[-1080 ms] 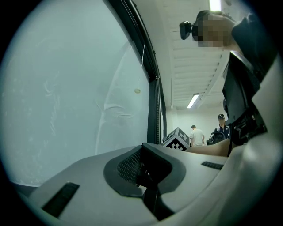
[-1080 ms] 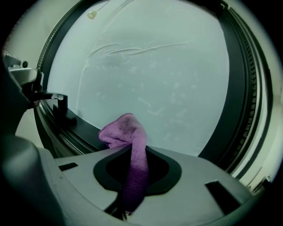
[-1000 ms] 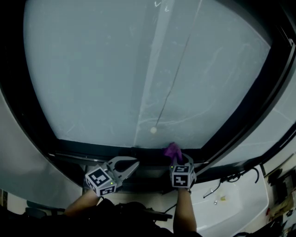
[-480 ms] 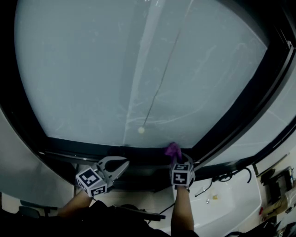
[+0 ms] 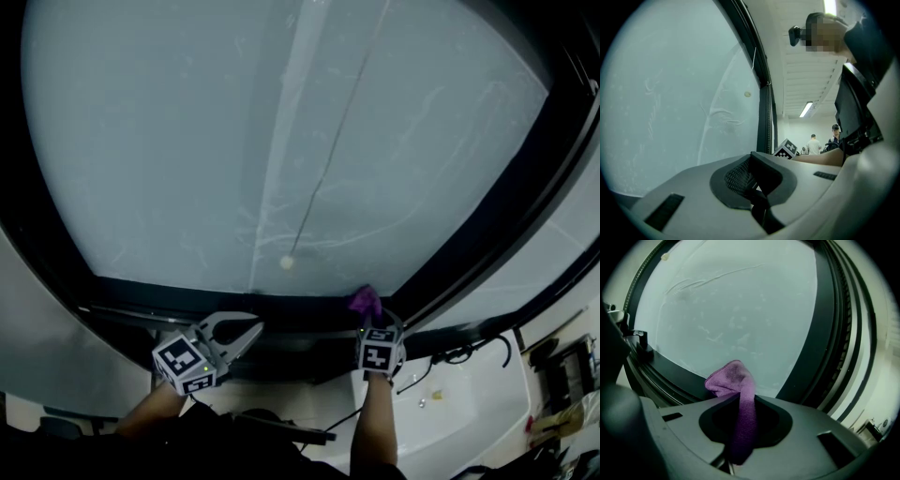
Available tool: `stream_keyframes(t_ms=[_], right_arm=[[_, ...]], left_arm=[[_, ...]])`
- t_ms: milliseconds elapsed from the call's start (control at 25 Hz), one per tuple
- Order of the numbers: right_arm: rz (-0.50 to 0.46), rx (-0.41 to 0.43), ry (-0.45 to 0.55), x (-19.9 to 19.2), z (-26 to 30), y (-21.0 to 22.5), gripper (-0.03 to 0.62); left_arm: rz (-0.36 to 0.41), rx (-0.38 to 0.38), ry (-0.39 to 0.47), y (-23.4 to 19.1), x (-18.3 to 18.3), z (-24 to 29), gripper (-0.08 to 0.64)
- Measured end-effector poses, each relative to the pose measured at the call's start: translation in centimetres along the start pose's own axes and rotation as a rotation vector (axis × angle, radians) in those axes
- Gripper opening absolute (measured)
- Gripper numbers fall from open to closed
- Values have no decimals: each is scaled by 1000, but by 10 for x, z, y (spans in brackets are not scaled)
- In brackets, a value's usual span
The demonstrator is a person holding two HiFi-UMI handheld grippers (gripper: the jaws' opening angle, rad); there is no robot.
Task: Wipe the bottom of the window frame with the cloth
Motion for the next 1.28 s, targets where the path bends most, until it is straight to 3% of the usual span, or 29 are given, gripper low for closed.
stream_keyframes(t_ms=[360, 1280], right_arm=[[33, -60, -37, -12, 8, 26, 69], [198, -194, -67, -30, 9, 56, 69]], left_arm=[[29, -2, -4, -1, 5, 1, -8], [-31, 11, 4, -6, -5, -27, -8]])
Point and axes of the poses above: the fingertips, and each gripper's own axes: z forward along the fingers, y to its right, x out of its top, the point moved 2 cm from there along -z, backward along the fingers, and after that the axes turned 10 degrees about -y, right-handed, at the moved point
